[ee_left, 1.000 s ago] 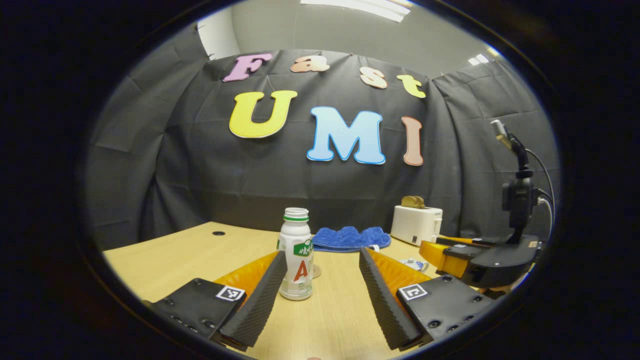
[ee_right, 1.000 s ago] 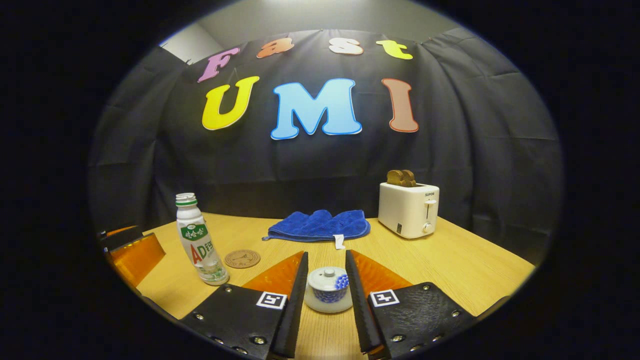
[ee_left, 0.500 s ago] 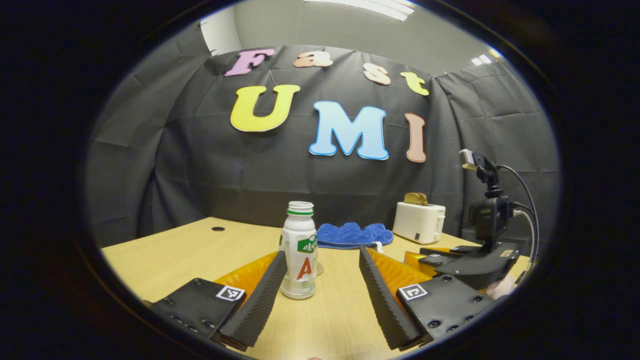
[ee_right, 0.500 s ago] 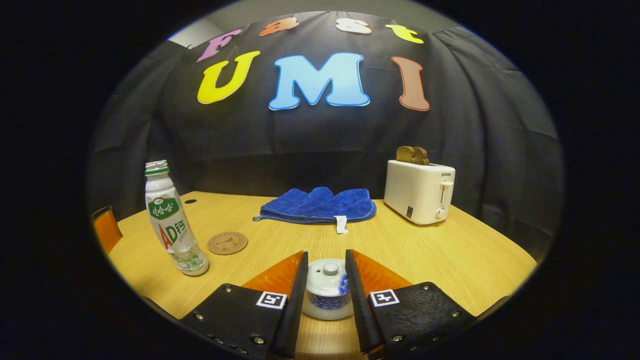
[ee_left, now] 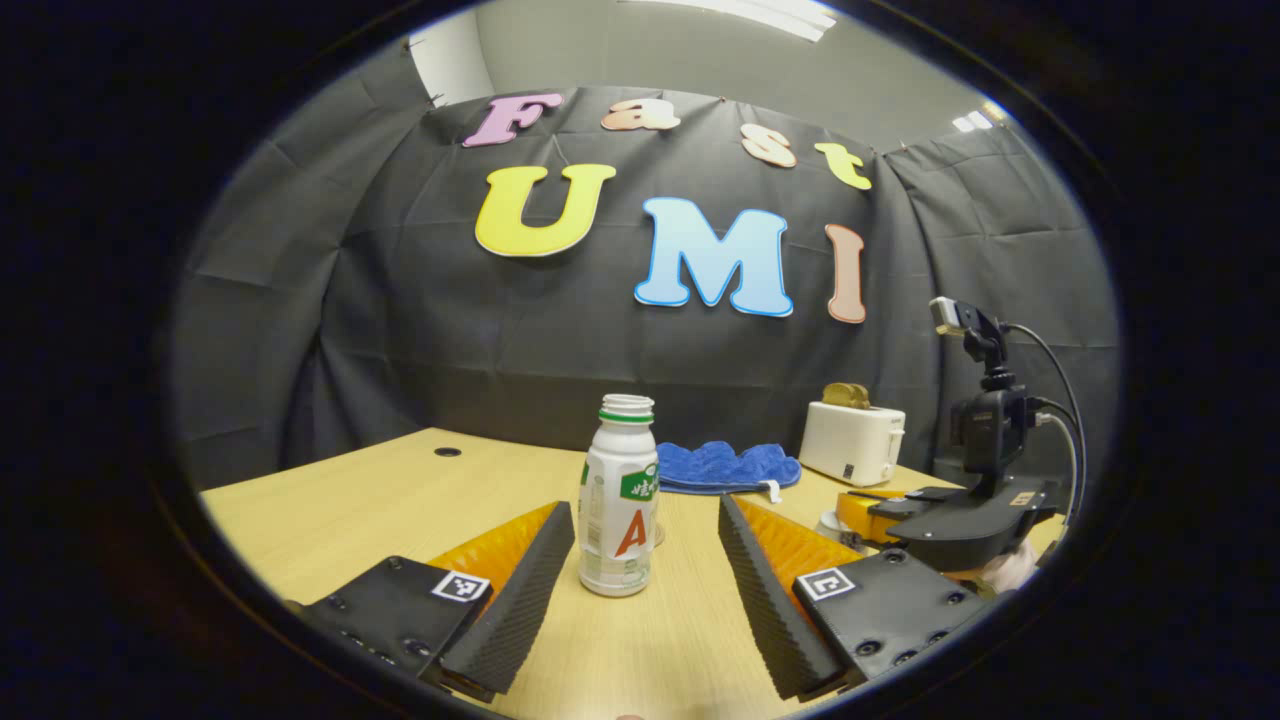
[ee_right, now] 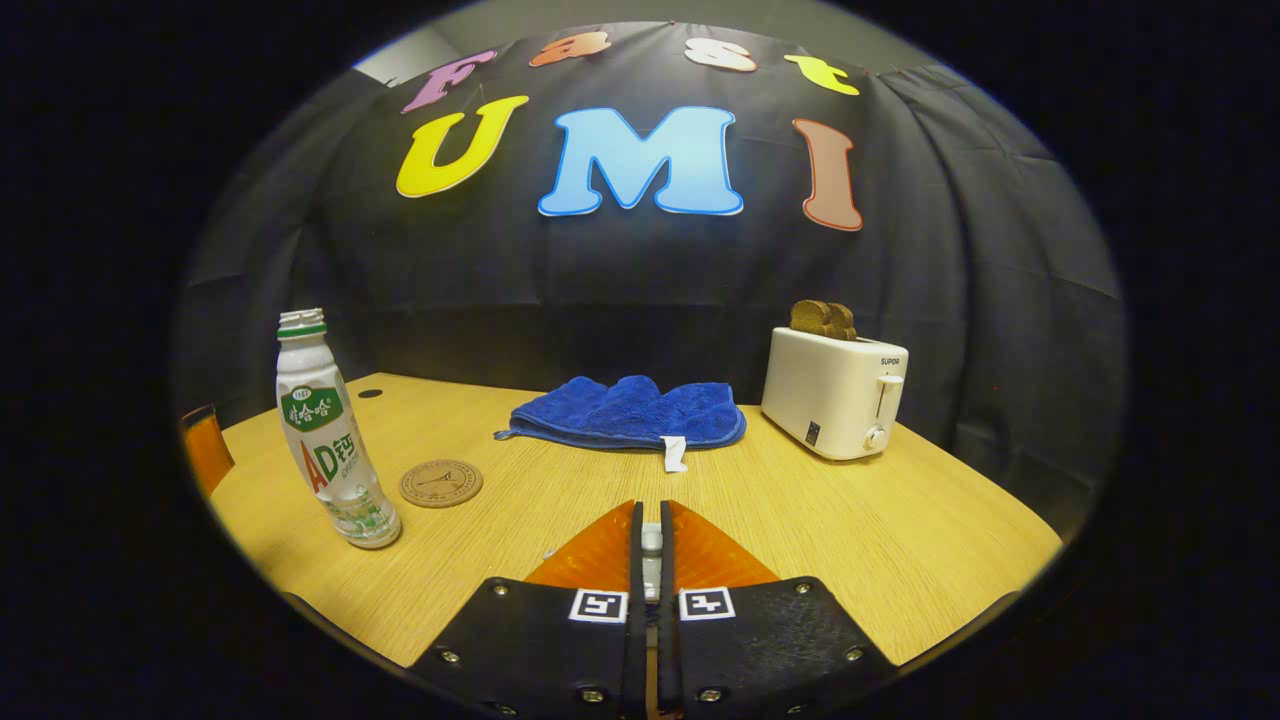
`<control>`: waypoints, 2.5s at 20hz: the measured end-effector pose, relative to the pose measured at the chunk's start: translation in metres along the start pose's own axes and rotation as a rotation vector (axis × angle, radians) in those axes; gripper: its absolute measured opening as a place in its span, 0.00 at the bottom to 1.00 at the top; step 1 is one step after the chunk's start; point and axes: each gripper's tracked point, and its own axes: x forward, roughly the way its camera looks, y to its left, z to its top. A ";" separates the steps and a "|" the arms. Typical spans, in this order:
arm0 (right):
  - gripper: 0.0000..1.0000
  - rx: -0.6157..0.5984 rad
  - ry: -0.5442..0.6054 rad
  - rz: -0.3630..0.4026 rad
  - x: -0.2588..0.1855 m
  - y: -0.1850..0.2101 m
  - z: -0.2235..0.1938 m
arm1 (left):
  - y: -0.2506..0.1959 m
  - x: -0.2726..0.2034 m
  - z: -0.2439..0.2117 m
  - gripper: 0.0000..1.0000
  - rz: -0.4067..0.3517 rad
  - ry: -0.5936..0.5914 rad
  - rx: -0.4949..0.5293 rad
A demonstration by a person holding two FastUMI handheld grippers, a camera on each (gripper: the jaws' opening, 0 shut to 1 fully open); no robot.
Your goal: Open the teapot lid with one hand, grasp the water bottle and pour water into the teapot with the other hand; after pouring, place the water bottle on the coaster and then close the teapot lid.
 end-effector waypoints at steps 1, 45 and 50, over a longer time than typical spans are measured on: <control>0.05 0.003 -0.008 0.003 0.001 0.001 0.002 | 0.001 0.001 -0.001 0.98 0.000 0.004 0.000; 0.04 0.199 -0.159 -0.122 -0.042 -0.084 0.010 | -0.008 0.135 -0.037 0.84 -0.051 0.131 0.631; 0.04 0.219 -0.180 -0.130 -0.053 -0.098 0.008 | -0.025 0.141 -0.028 0.85 -0.078 0.119 0.851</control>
